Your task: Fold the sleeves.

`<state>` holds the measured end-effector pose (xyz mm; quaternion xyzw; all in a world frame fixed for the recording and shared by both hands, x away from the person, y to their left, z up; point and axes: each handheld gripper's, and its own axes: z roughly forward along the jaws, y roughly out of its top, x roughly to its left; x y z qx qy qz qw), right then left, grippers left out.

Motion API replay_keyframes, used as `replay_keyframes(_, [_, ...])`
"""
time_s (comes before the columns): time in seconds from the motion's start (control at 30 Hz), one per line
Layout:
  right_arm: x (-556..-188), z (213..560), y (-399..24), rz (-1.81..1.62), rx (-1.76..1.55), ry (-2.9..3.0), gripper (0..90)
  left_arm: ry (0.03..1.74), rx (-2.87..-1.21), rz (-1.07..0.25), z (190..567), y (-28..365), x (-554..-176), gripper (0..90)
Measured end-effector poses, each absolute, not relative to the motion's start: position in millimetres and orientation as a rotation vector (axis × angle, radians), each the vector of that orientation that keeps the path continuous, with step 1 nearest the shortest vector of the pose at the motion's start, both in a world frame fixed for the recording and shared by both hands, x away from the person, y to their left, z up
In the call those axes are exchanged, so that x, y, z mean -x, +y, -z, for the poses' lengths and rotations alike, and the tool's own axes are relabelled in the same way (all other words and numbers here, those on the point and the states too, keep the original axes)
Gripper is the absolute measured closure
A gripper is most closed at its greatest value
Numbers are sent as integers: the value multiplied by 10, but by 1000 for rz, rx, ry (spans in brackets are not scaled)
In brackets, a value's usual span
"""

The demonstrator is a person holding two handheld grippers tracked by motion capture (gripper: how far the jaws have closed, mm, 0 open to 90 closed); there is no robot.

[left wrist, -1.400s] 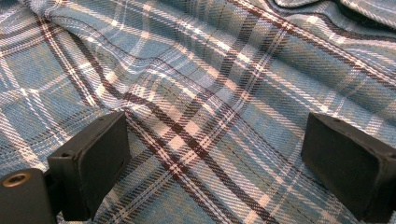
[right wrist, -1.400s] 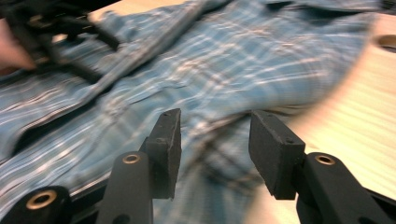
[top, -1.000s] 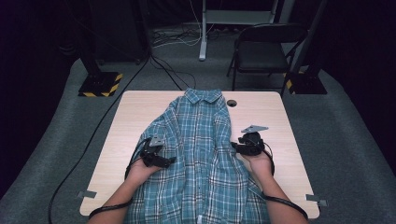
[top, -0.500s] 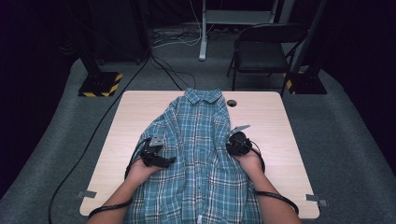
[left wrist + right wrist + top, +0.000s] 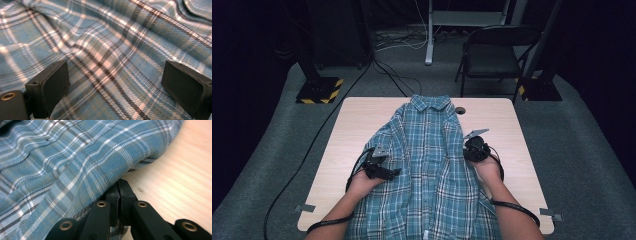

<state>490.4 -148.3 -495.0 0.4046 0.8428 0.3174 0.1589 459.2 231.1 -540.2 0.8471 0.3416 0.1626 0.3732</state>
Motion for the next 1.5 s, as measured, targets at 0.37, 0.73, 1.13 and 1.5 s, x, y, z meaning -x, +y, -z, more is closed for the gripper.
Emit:
replay_keyframes(0.37, [-5032,4904,-2066,-716,-1372,2203,861,885,-2166,-418,5403,2313,-4595,65])
replay_keyframes(0.73, [-4955,4993,-1723,-1007,-1252,2409,636,885,-2166,-420,5404,2312,-4596,64])
replay_keyframes(1.13, [-4947,5104,-1501,-883,-1192,2464,872,886,-2167,-419,5403,2312,-4596,63])
replay_keyframes(1.5, [-4947,4868,-2059,-793,-1332,2289,869,887,-2166,-420,5404,2312,-4597,64])
